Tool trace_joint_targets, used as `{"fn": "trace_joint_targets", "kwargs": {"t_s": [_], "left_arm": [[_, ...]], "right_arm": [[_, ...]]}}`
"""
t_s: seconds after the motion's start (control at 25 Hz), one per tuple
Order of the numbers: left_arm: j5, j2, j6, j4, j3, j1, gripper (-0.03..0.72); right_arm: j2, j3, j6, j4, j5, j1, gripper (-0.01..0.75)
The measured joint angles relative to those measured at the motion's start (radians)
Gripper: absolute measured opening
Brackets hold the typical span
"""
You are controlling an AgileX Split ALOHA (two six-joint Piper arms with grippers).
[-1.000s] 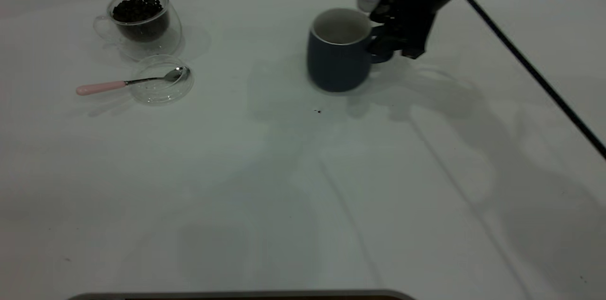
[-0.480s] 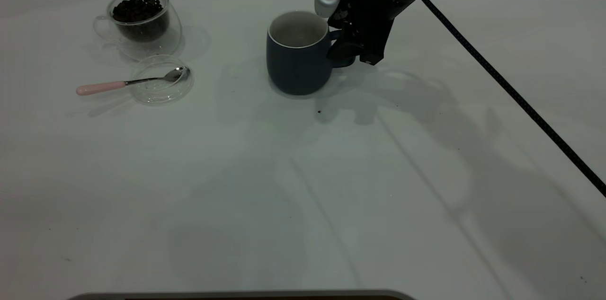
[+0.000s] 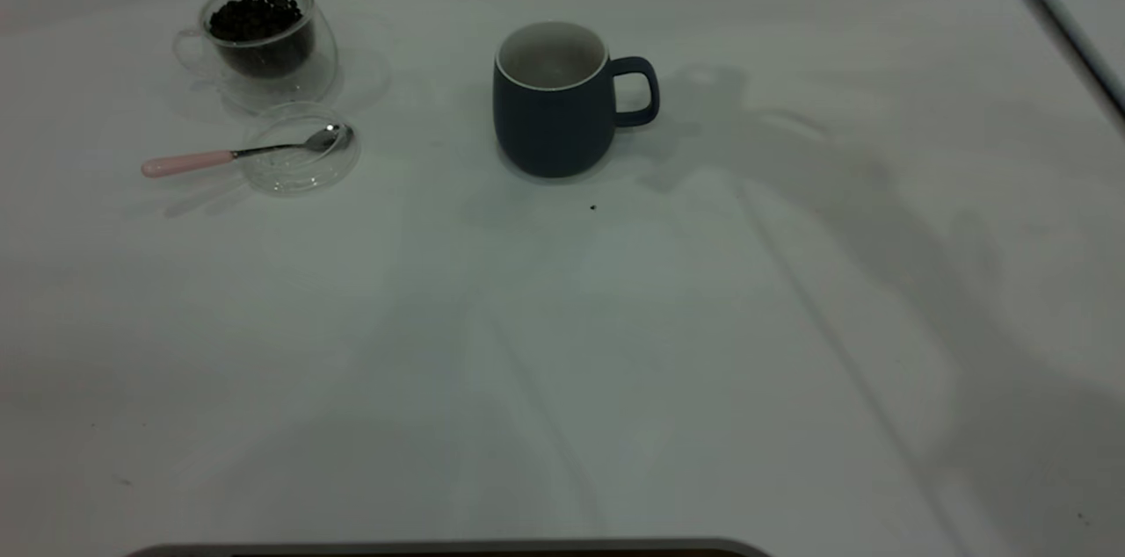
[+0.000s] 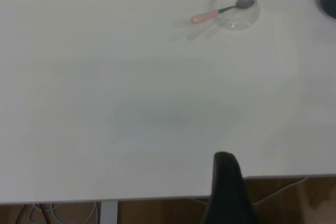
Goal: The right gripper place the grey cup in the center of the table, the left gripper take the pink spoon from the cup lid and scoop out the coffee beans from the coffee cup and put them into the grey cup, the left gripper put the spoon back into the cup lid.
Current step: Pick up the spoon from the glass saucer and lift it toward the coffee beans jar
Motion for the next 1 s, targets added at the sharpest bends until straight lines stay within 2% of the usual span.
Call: {"fn": "trace_joint_targets", "kwargs": {"t_s": [0.16, 0.28, 0.48, 0.6, 0.76, 0.92, 1.0], "left_arm": [[0.000, 0.000, 0.000, 0.000, 0.000, 0.000, 0.581], [0.000, 0.000, 0.000, 0.000, 0.000, 0.000, 0.581], [0.000, 0.000, 0.000, 0.000, 0.000, 0.000, 0.581], [0.000, 0.000, 0.000, 0.000, 0.000, 0.000, 0.581], [0.000, 0.000, 0.000, 0.000, 0.000, 0.000, 0.581], [0.000, 0.000, 0.000, 0.000, 0.000, 0.000, 0.581], [0.000, 0.000, 0.000, 0.000, 0.000, 0.000, 0.581]], "right_arm": [[-0.229, 0.122, 0.510, -0.308, 0.160, 0.000, 0.538], [-0.407, 0.268, 0.846, -0.594, 0.346, 0.003, 0.538], [-0.671, 0.523, 1.237, -0.869, 0.556, 0.007, 0.538], [-0.802, 0.683, 1.345, -0.918, 0.607, 0.007, 0.538], [-1.001, 0.880, 1.377, -0.932, 0.622, 0.004, 0.538], [-1.263, 1.019, 1.379, -0.936, 0.643, -0.075, 0.537], [-1.393, 1.043, 1.377, -0.937, 0.655, -0.119, 0.537]]}}
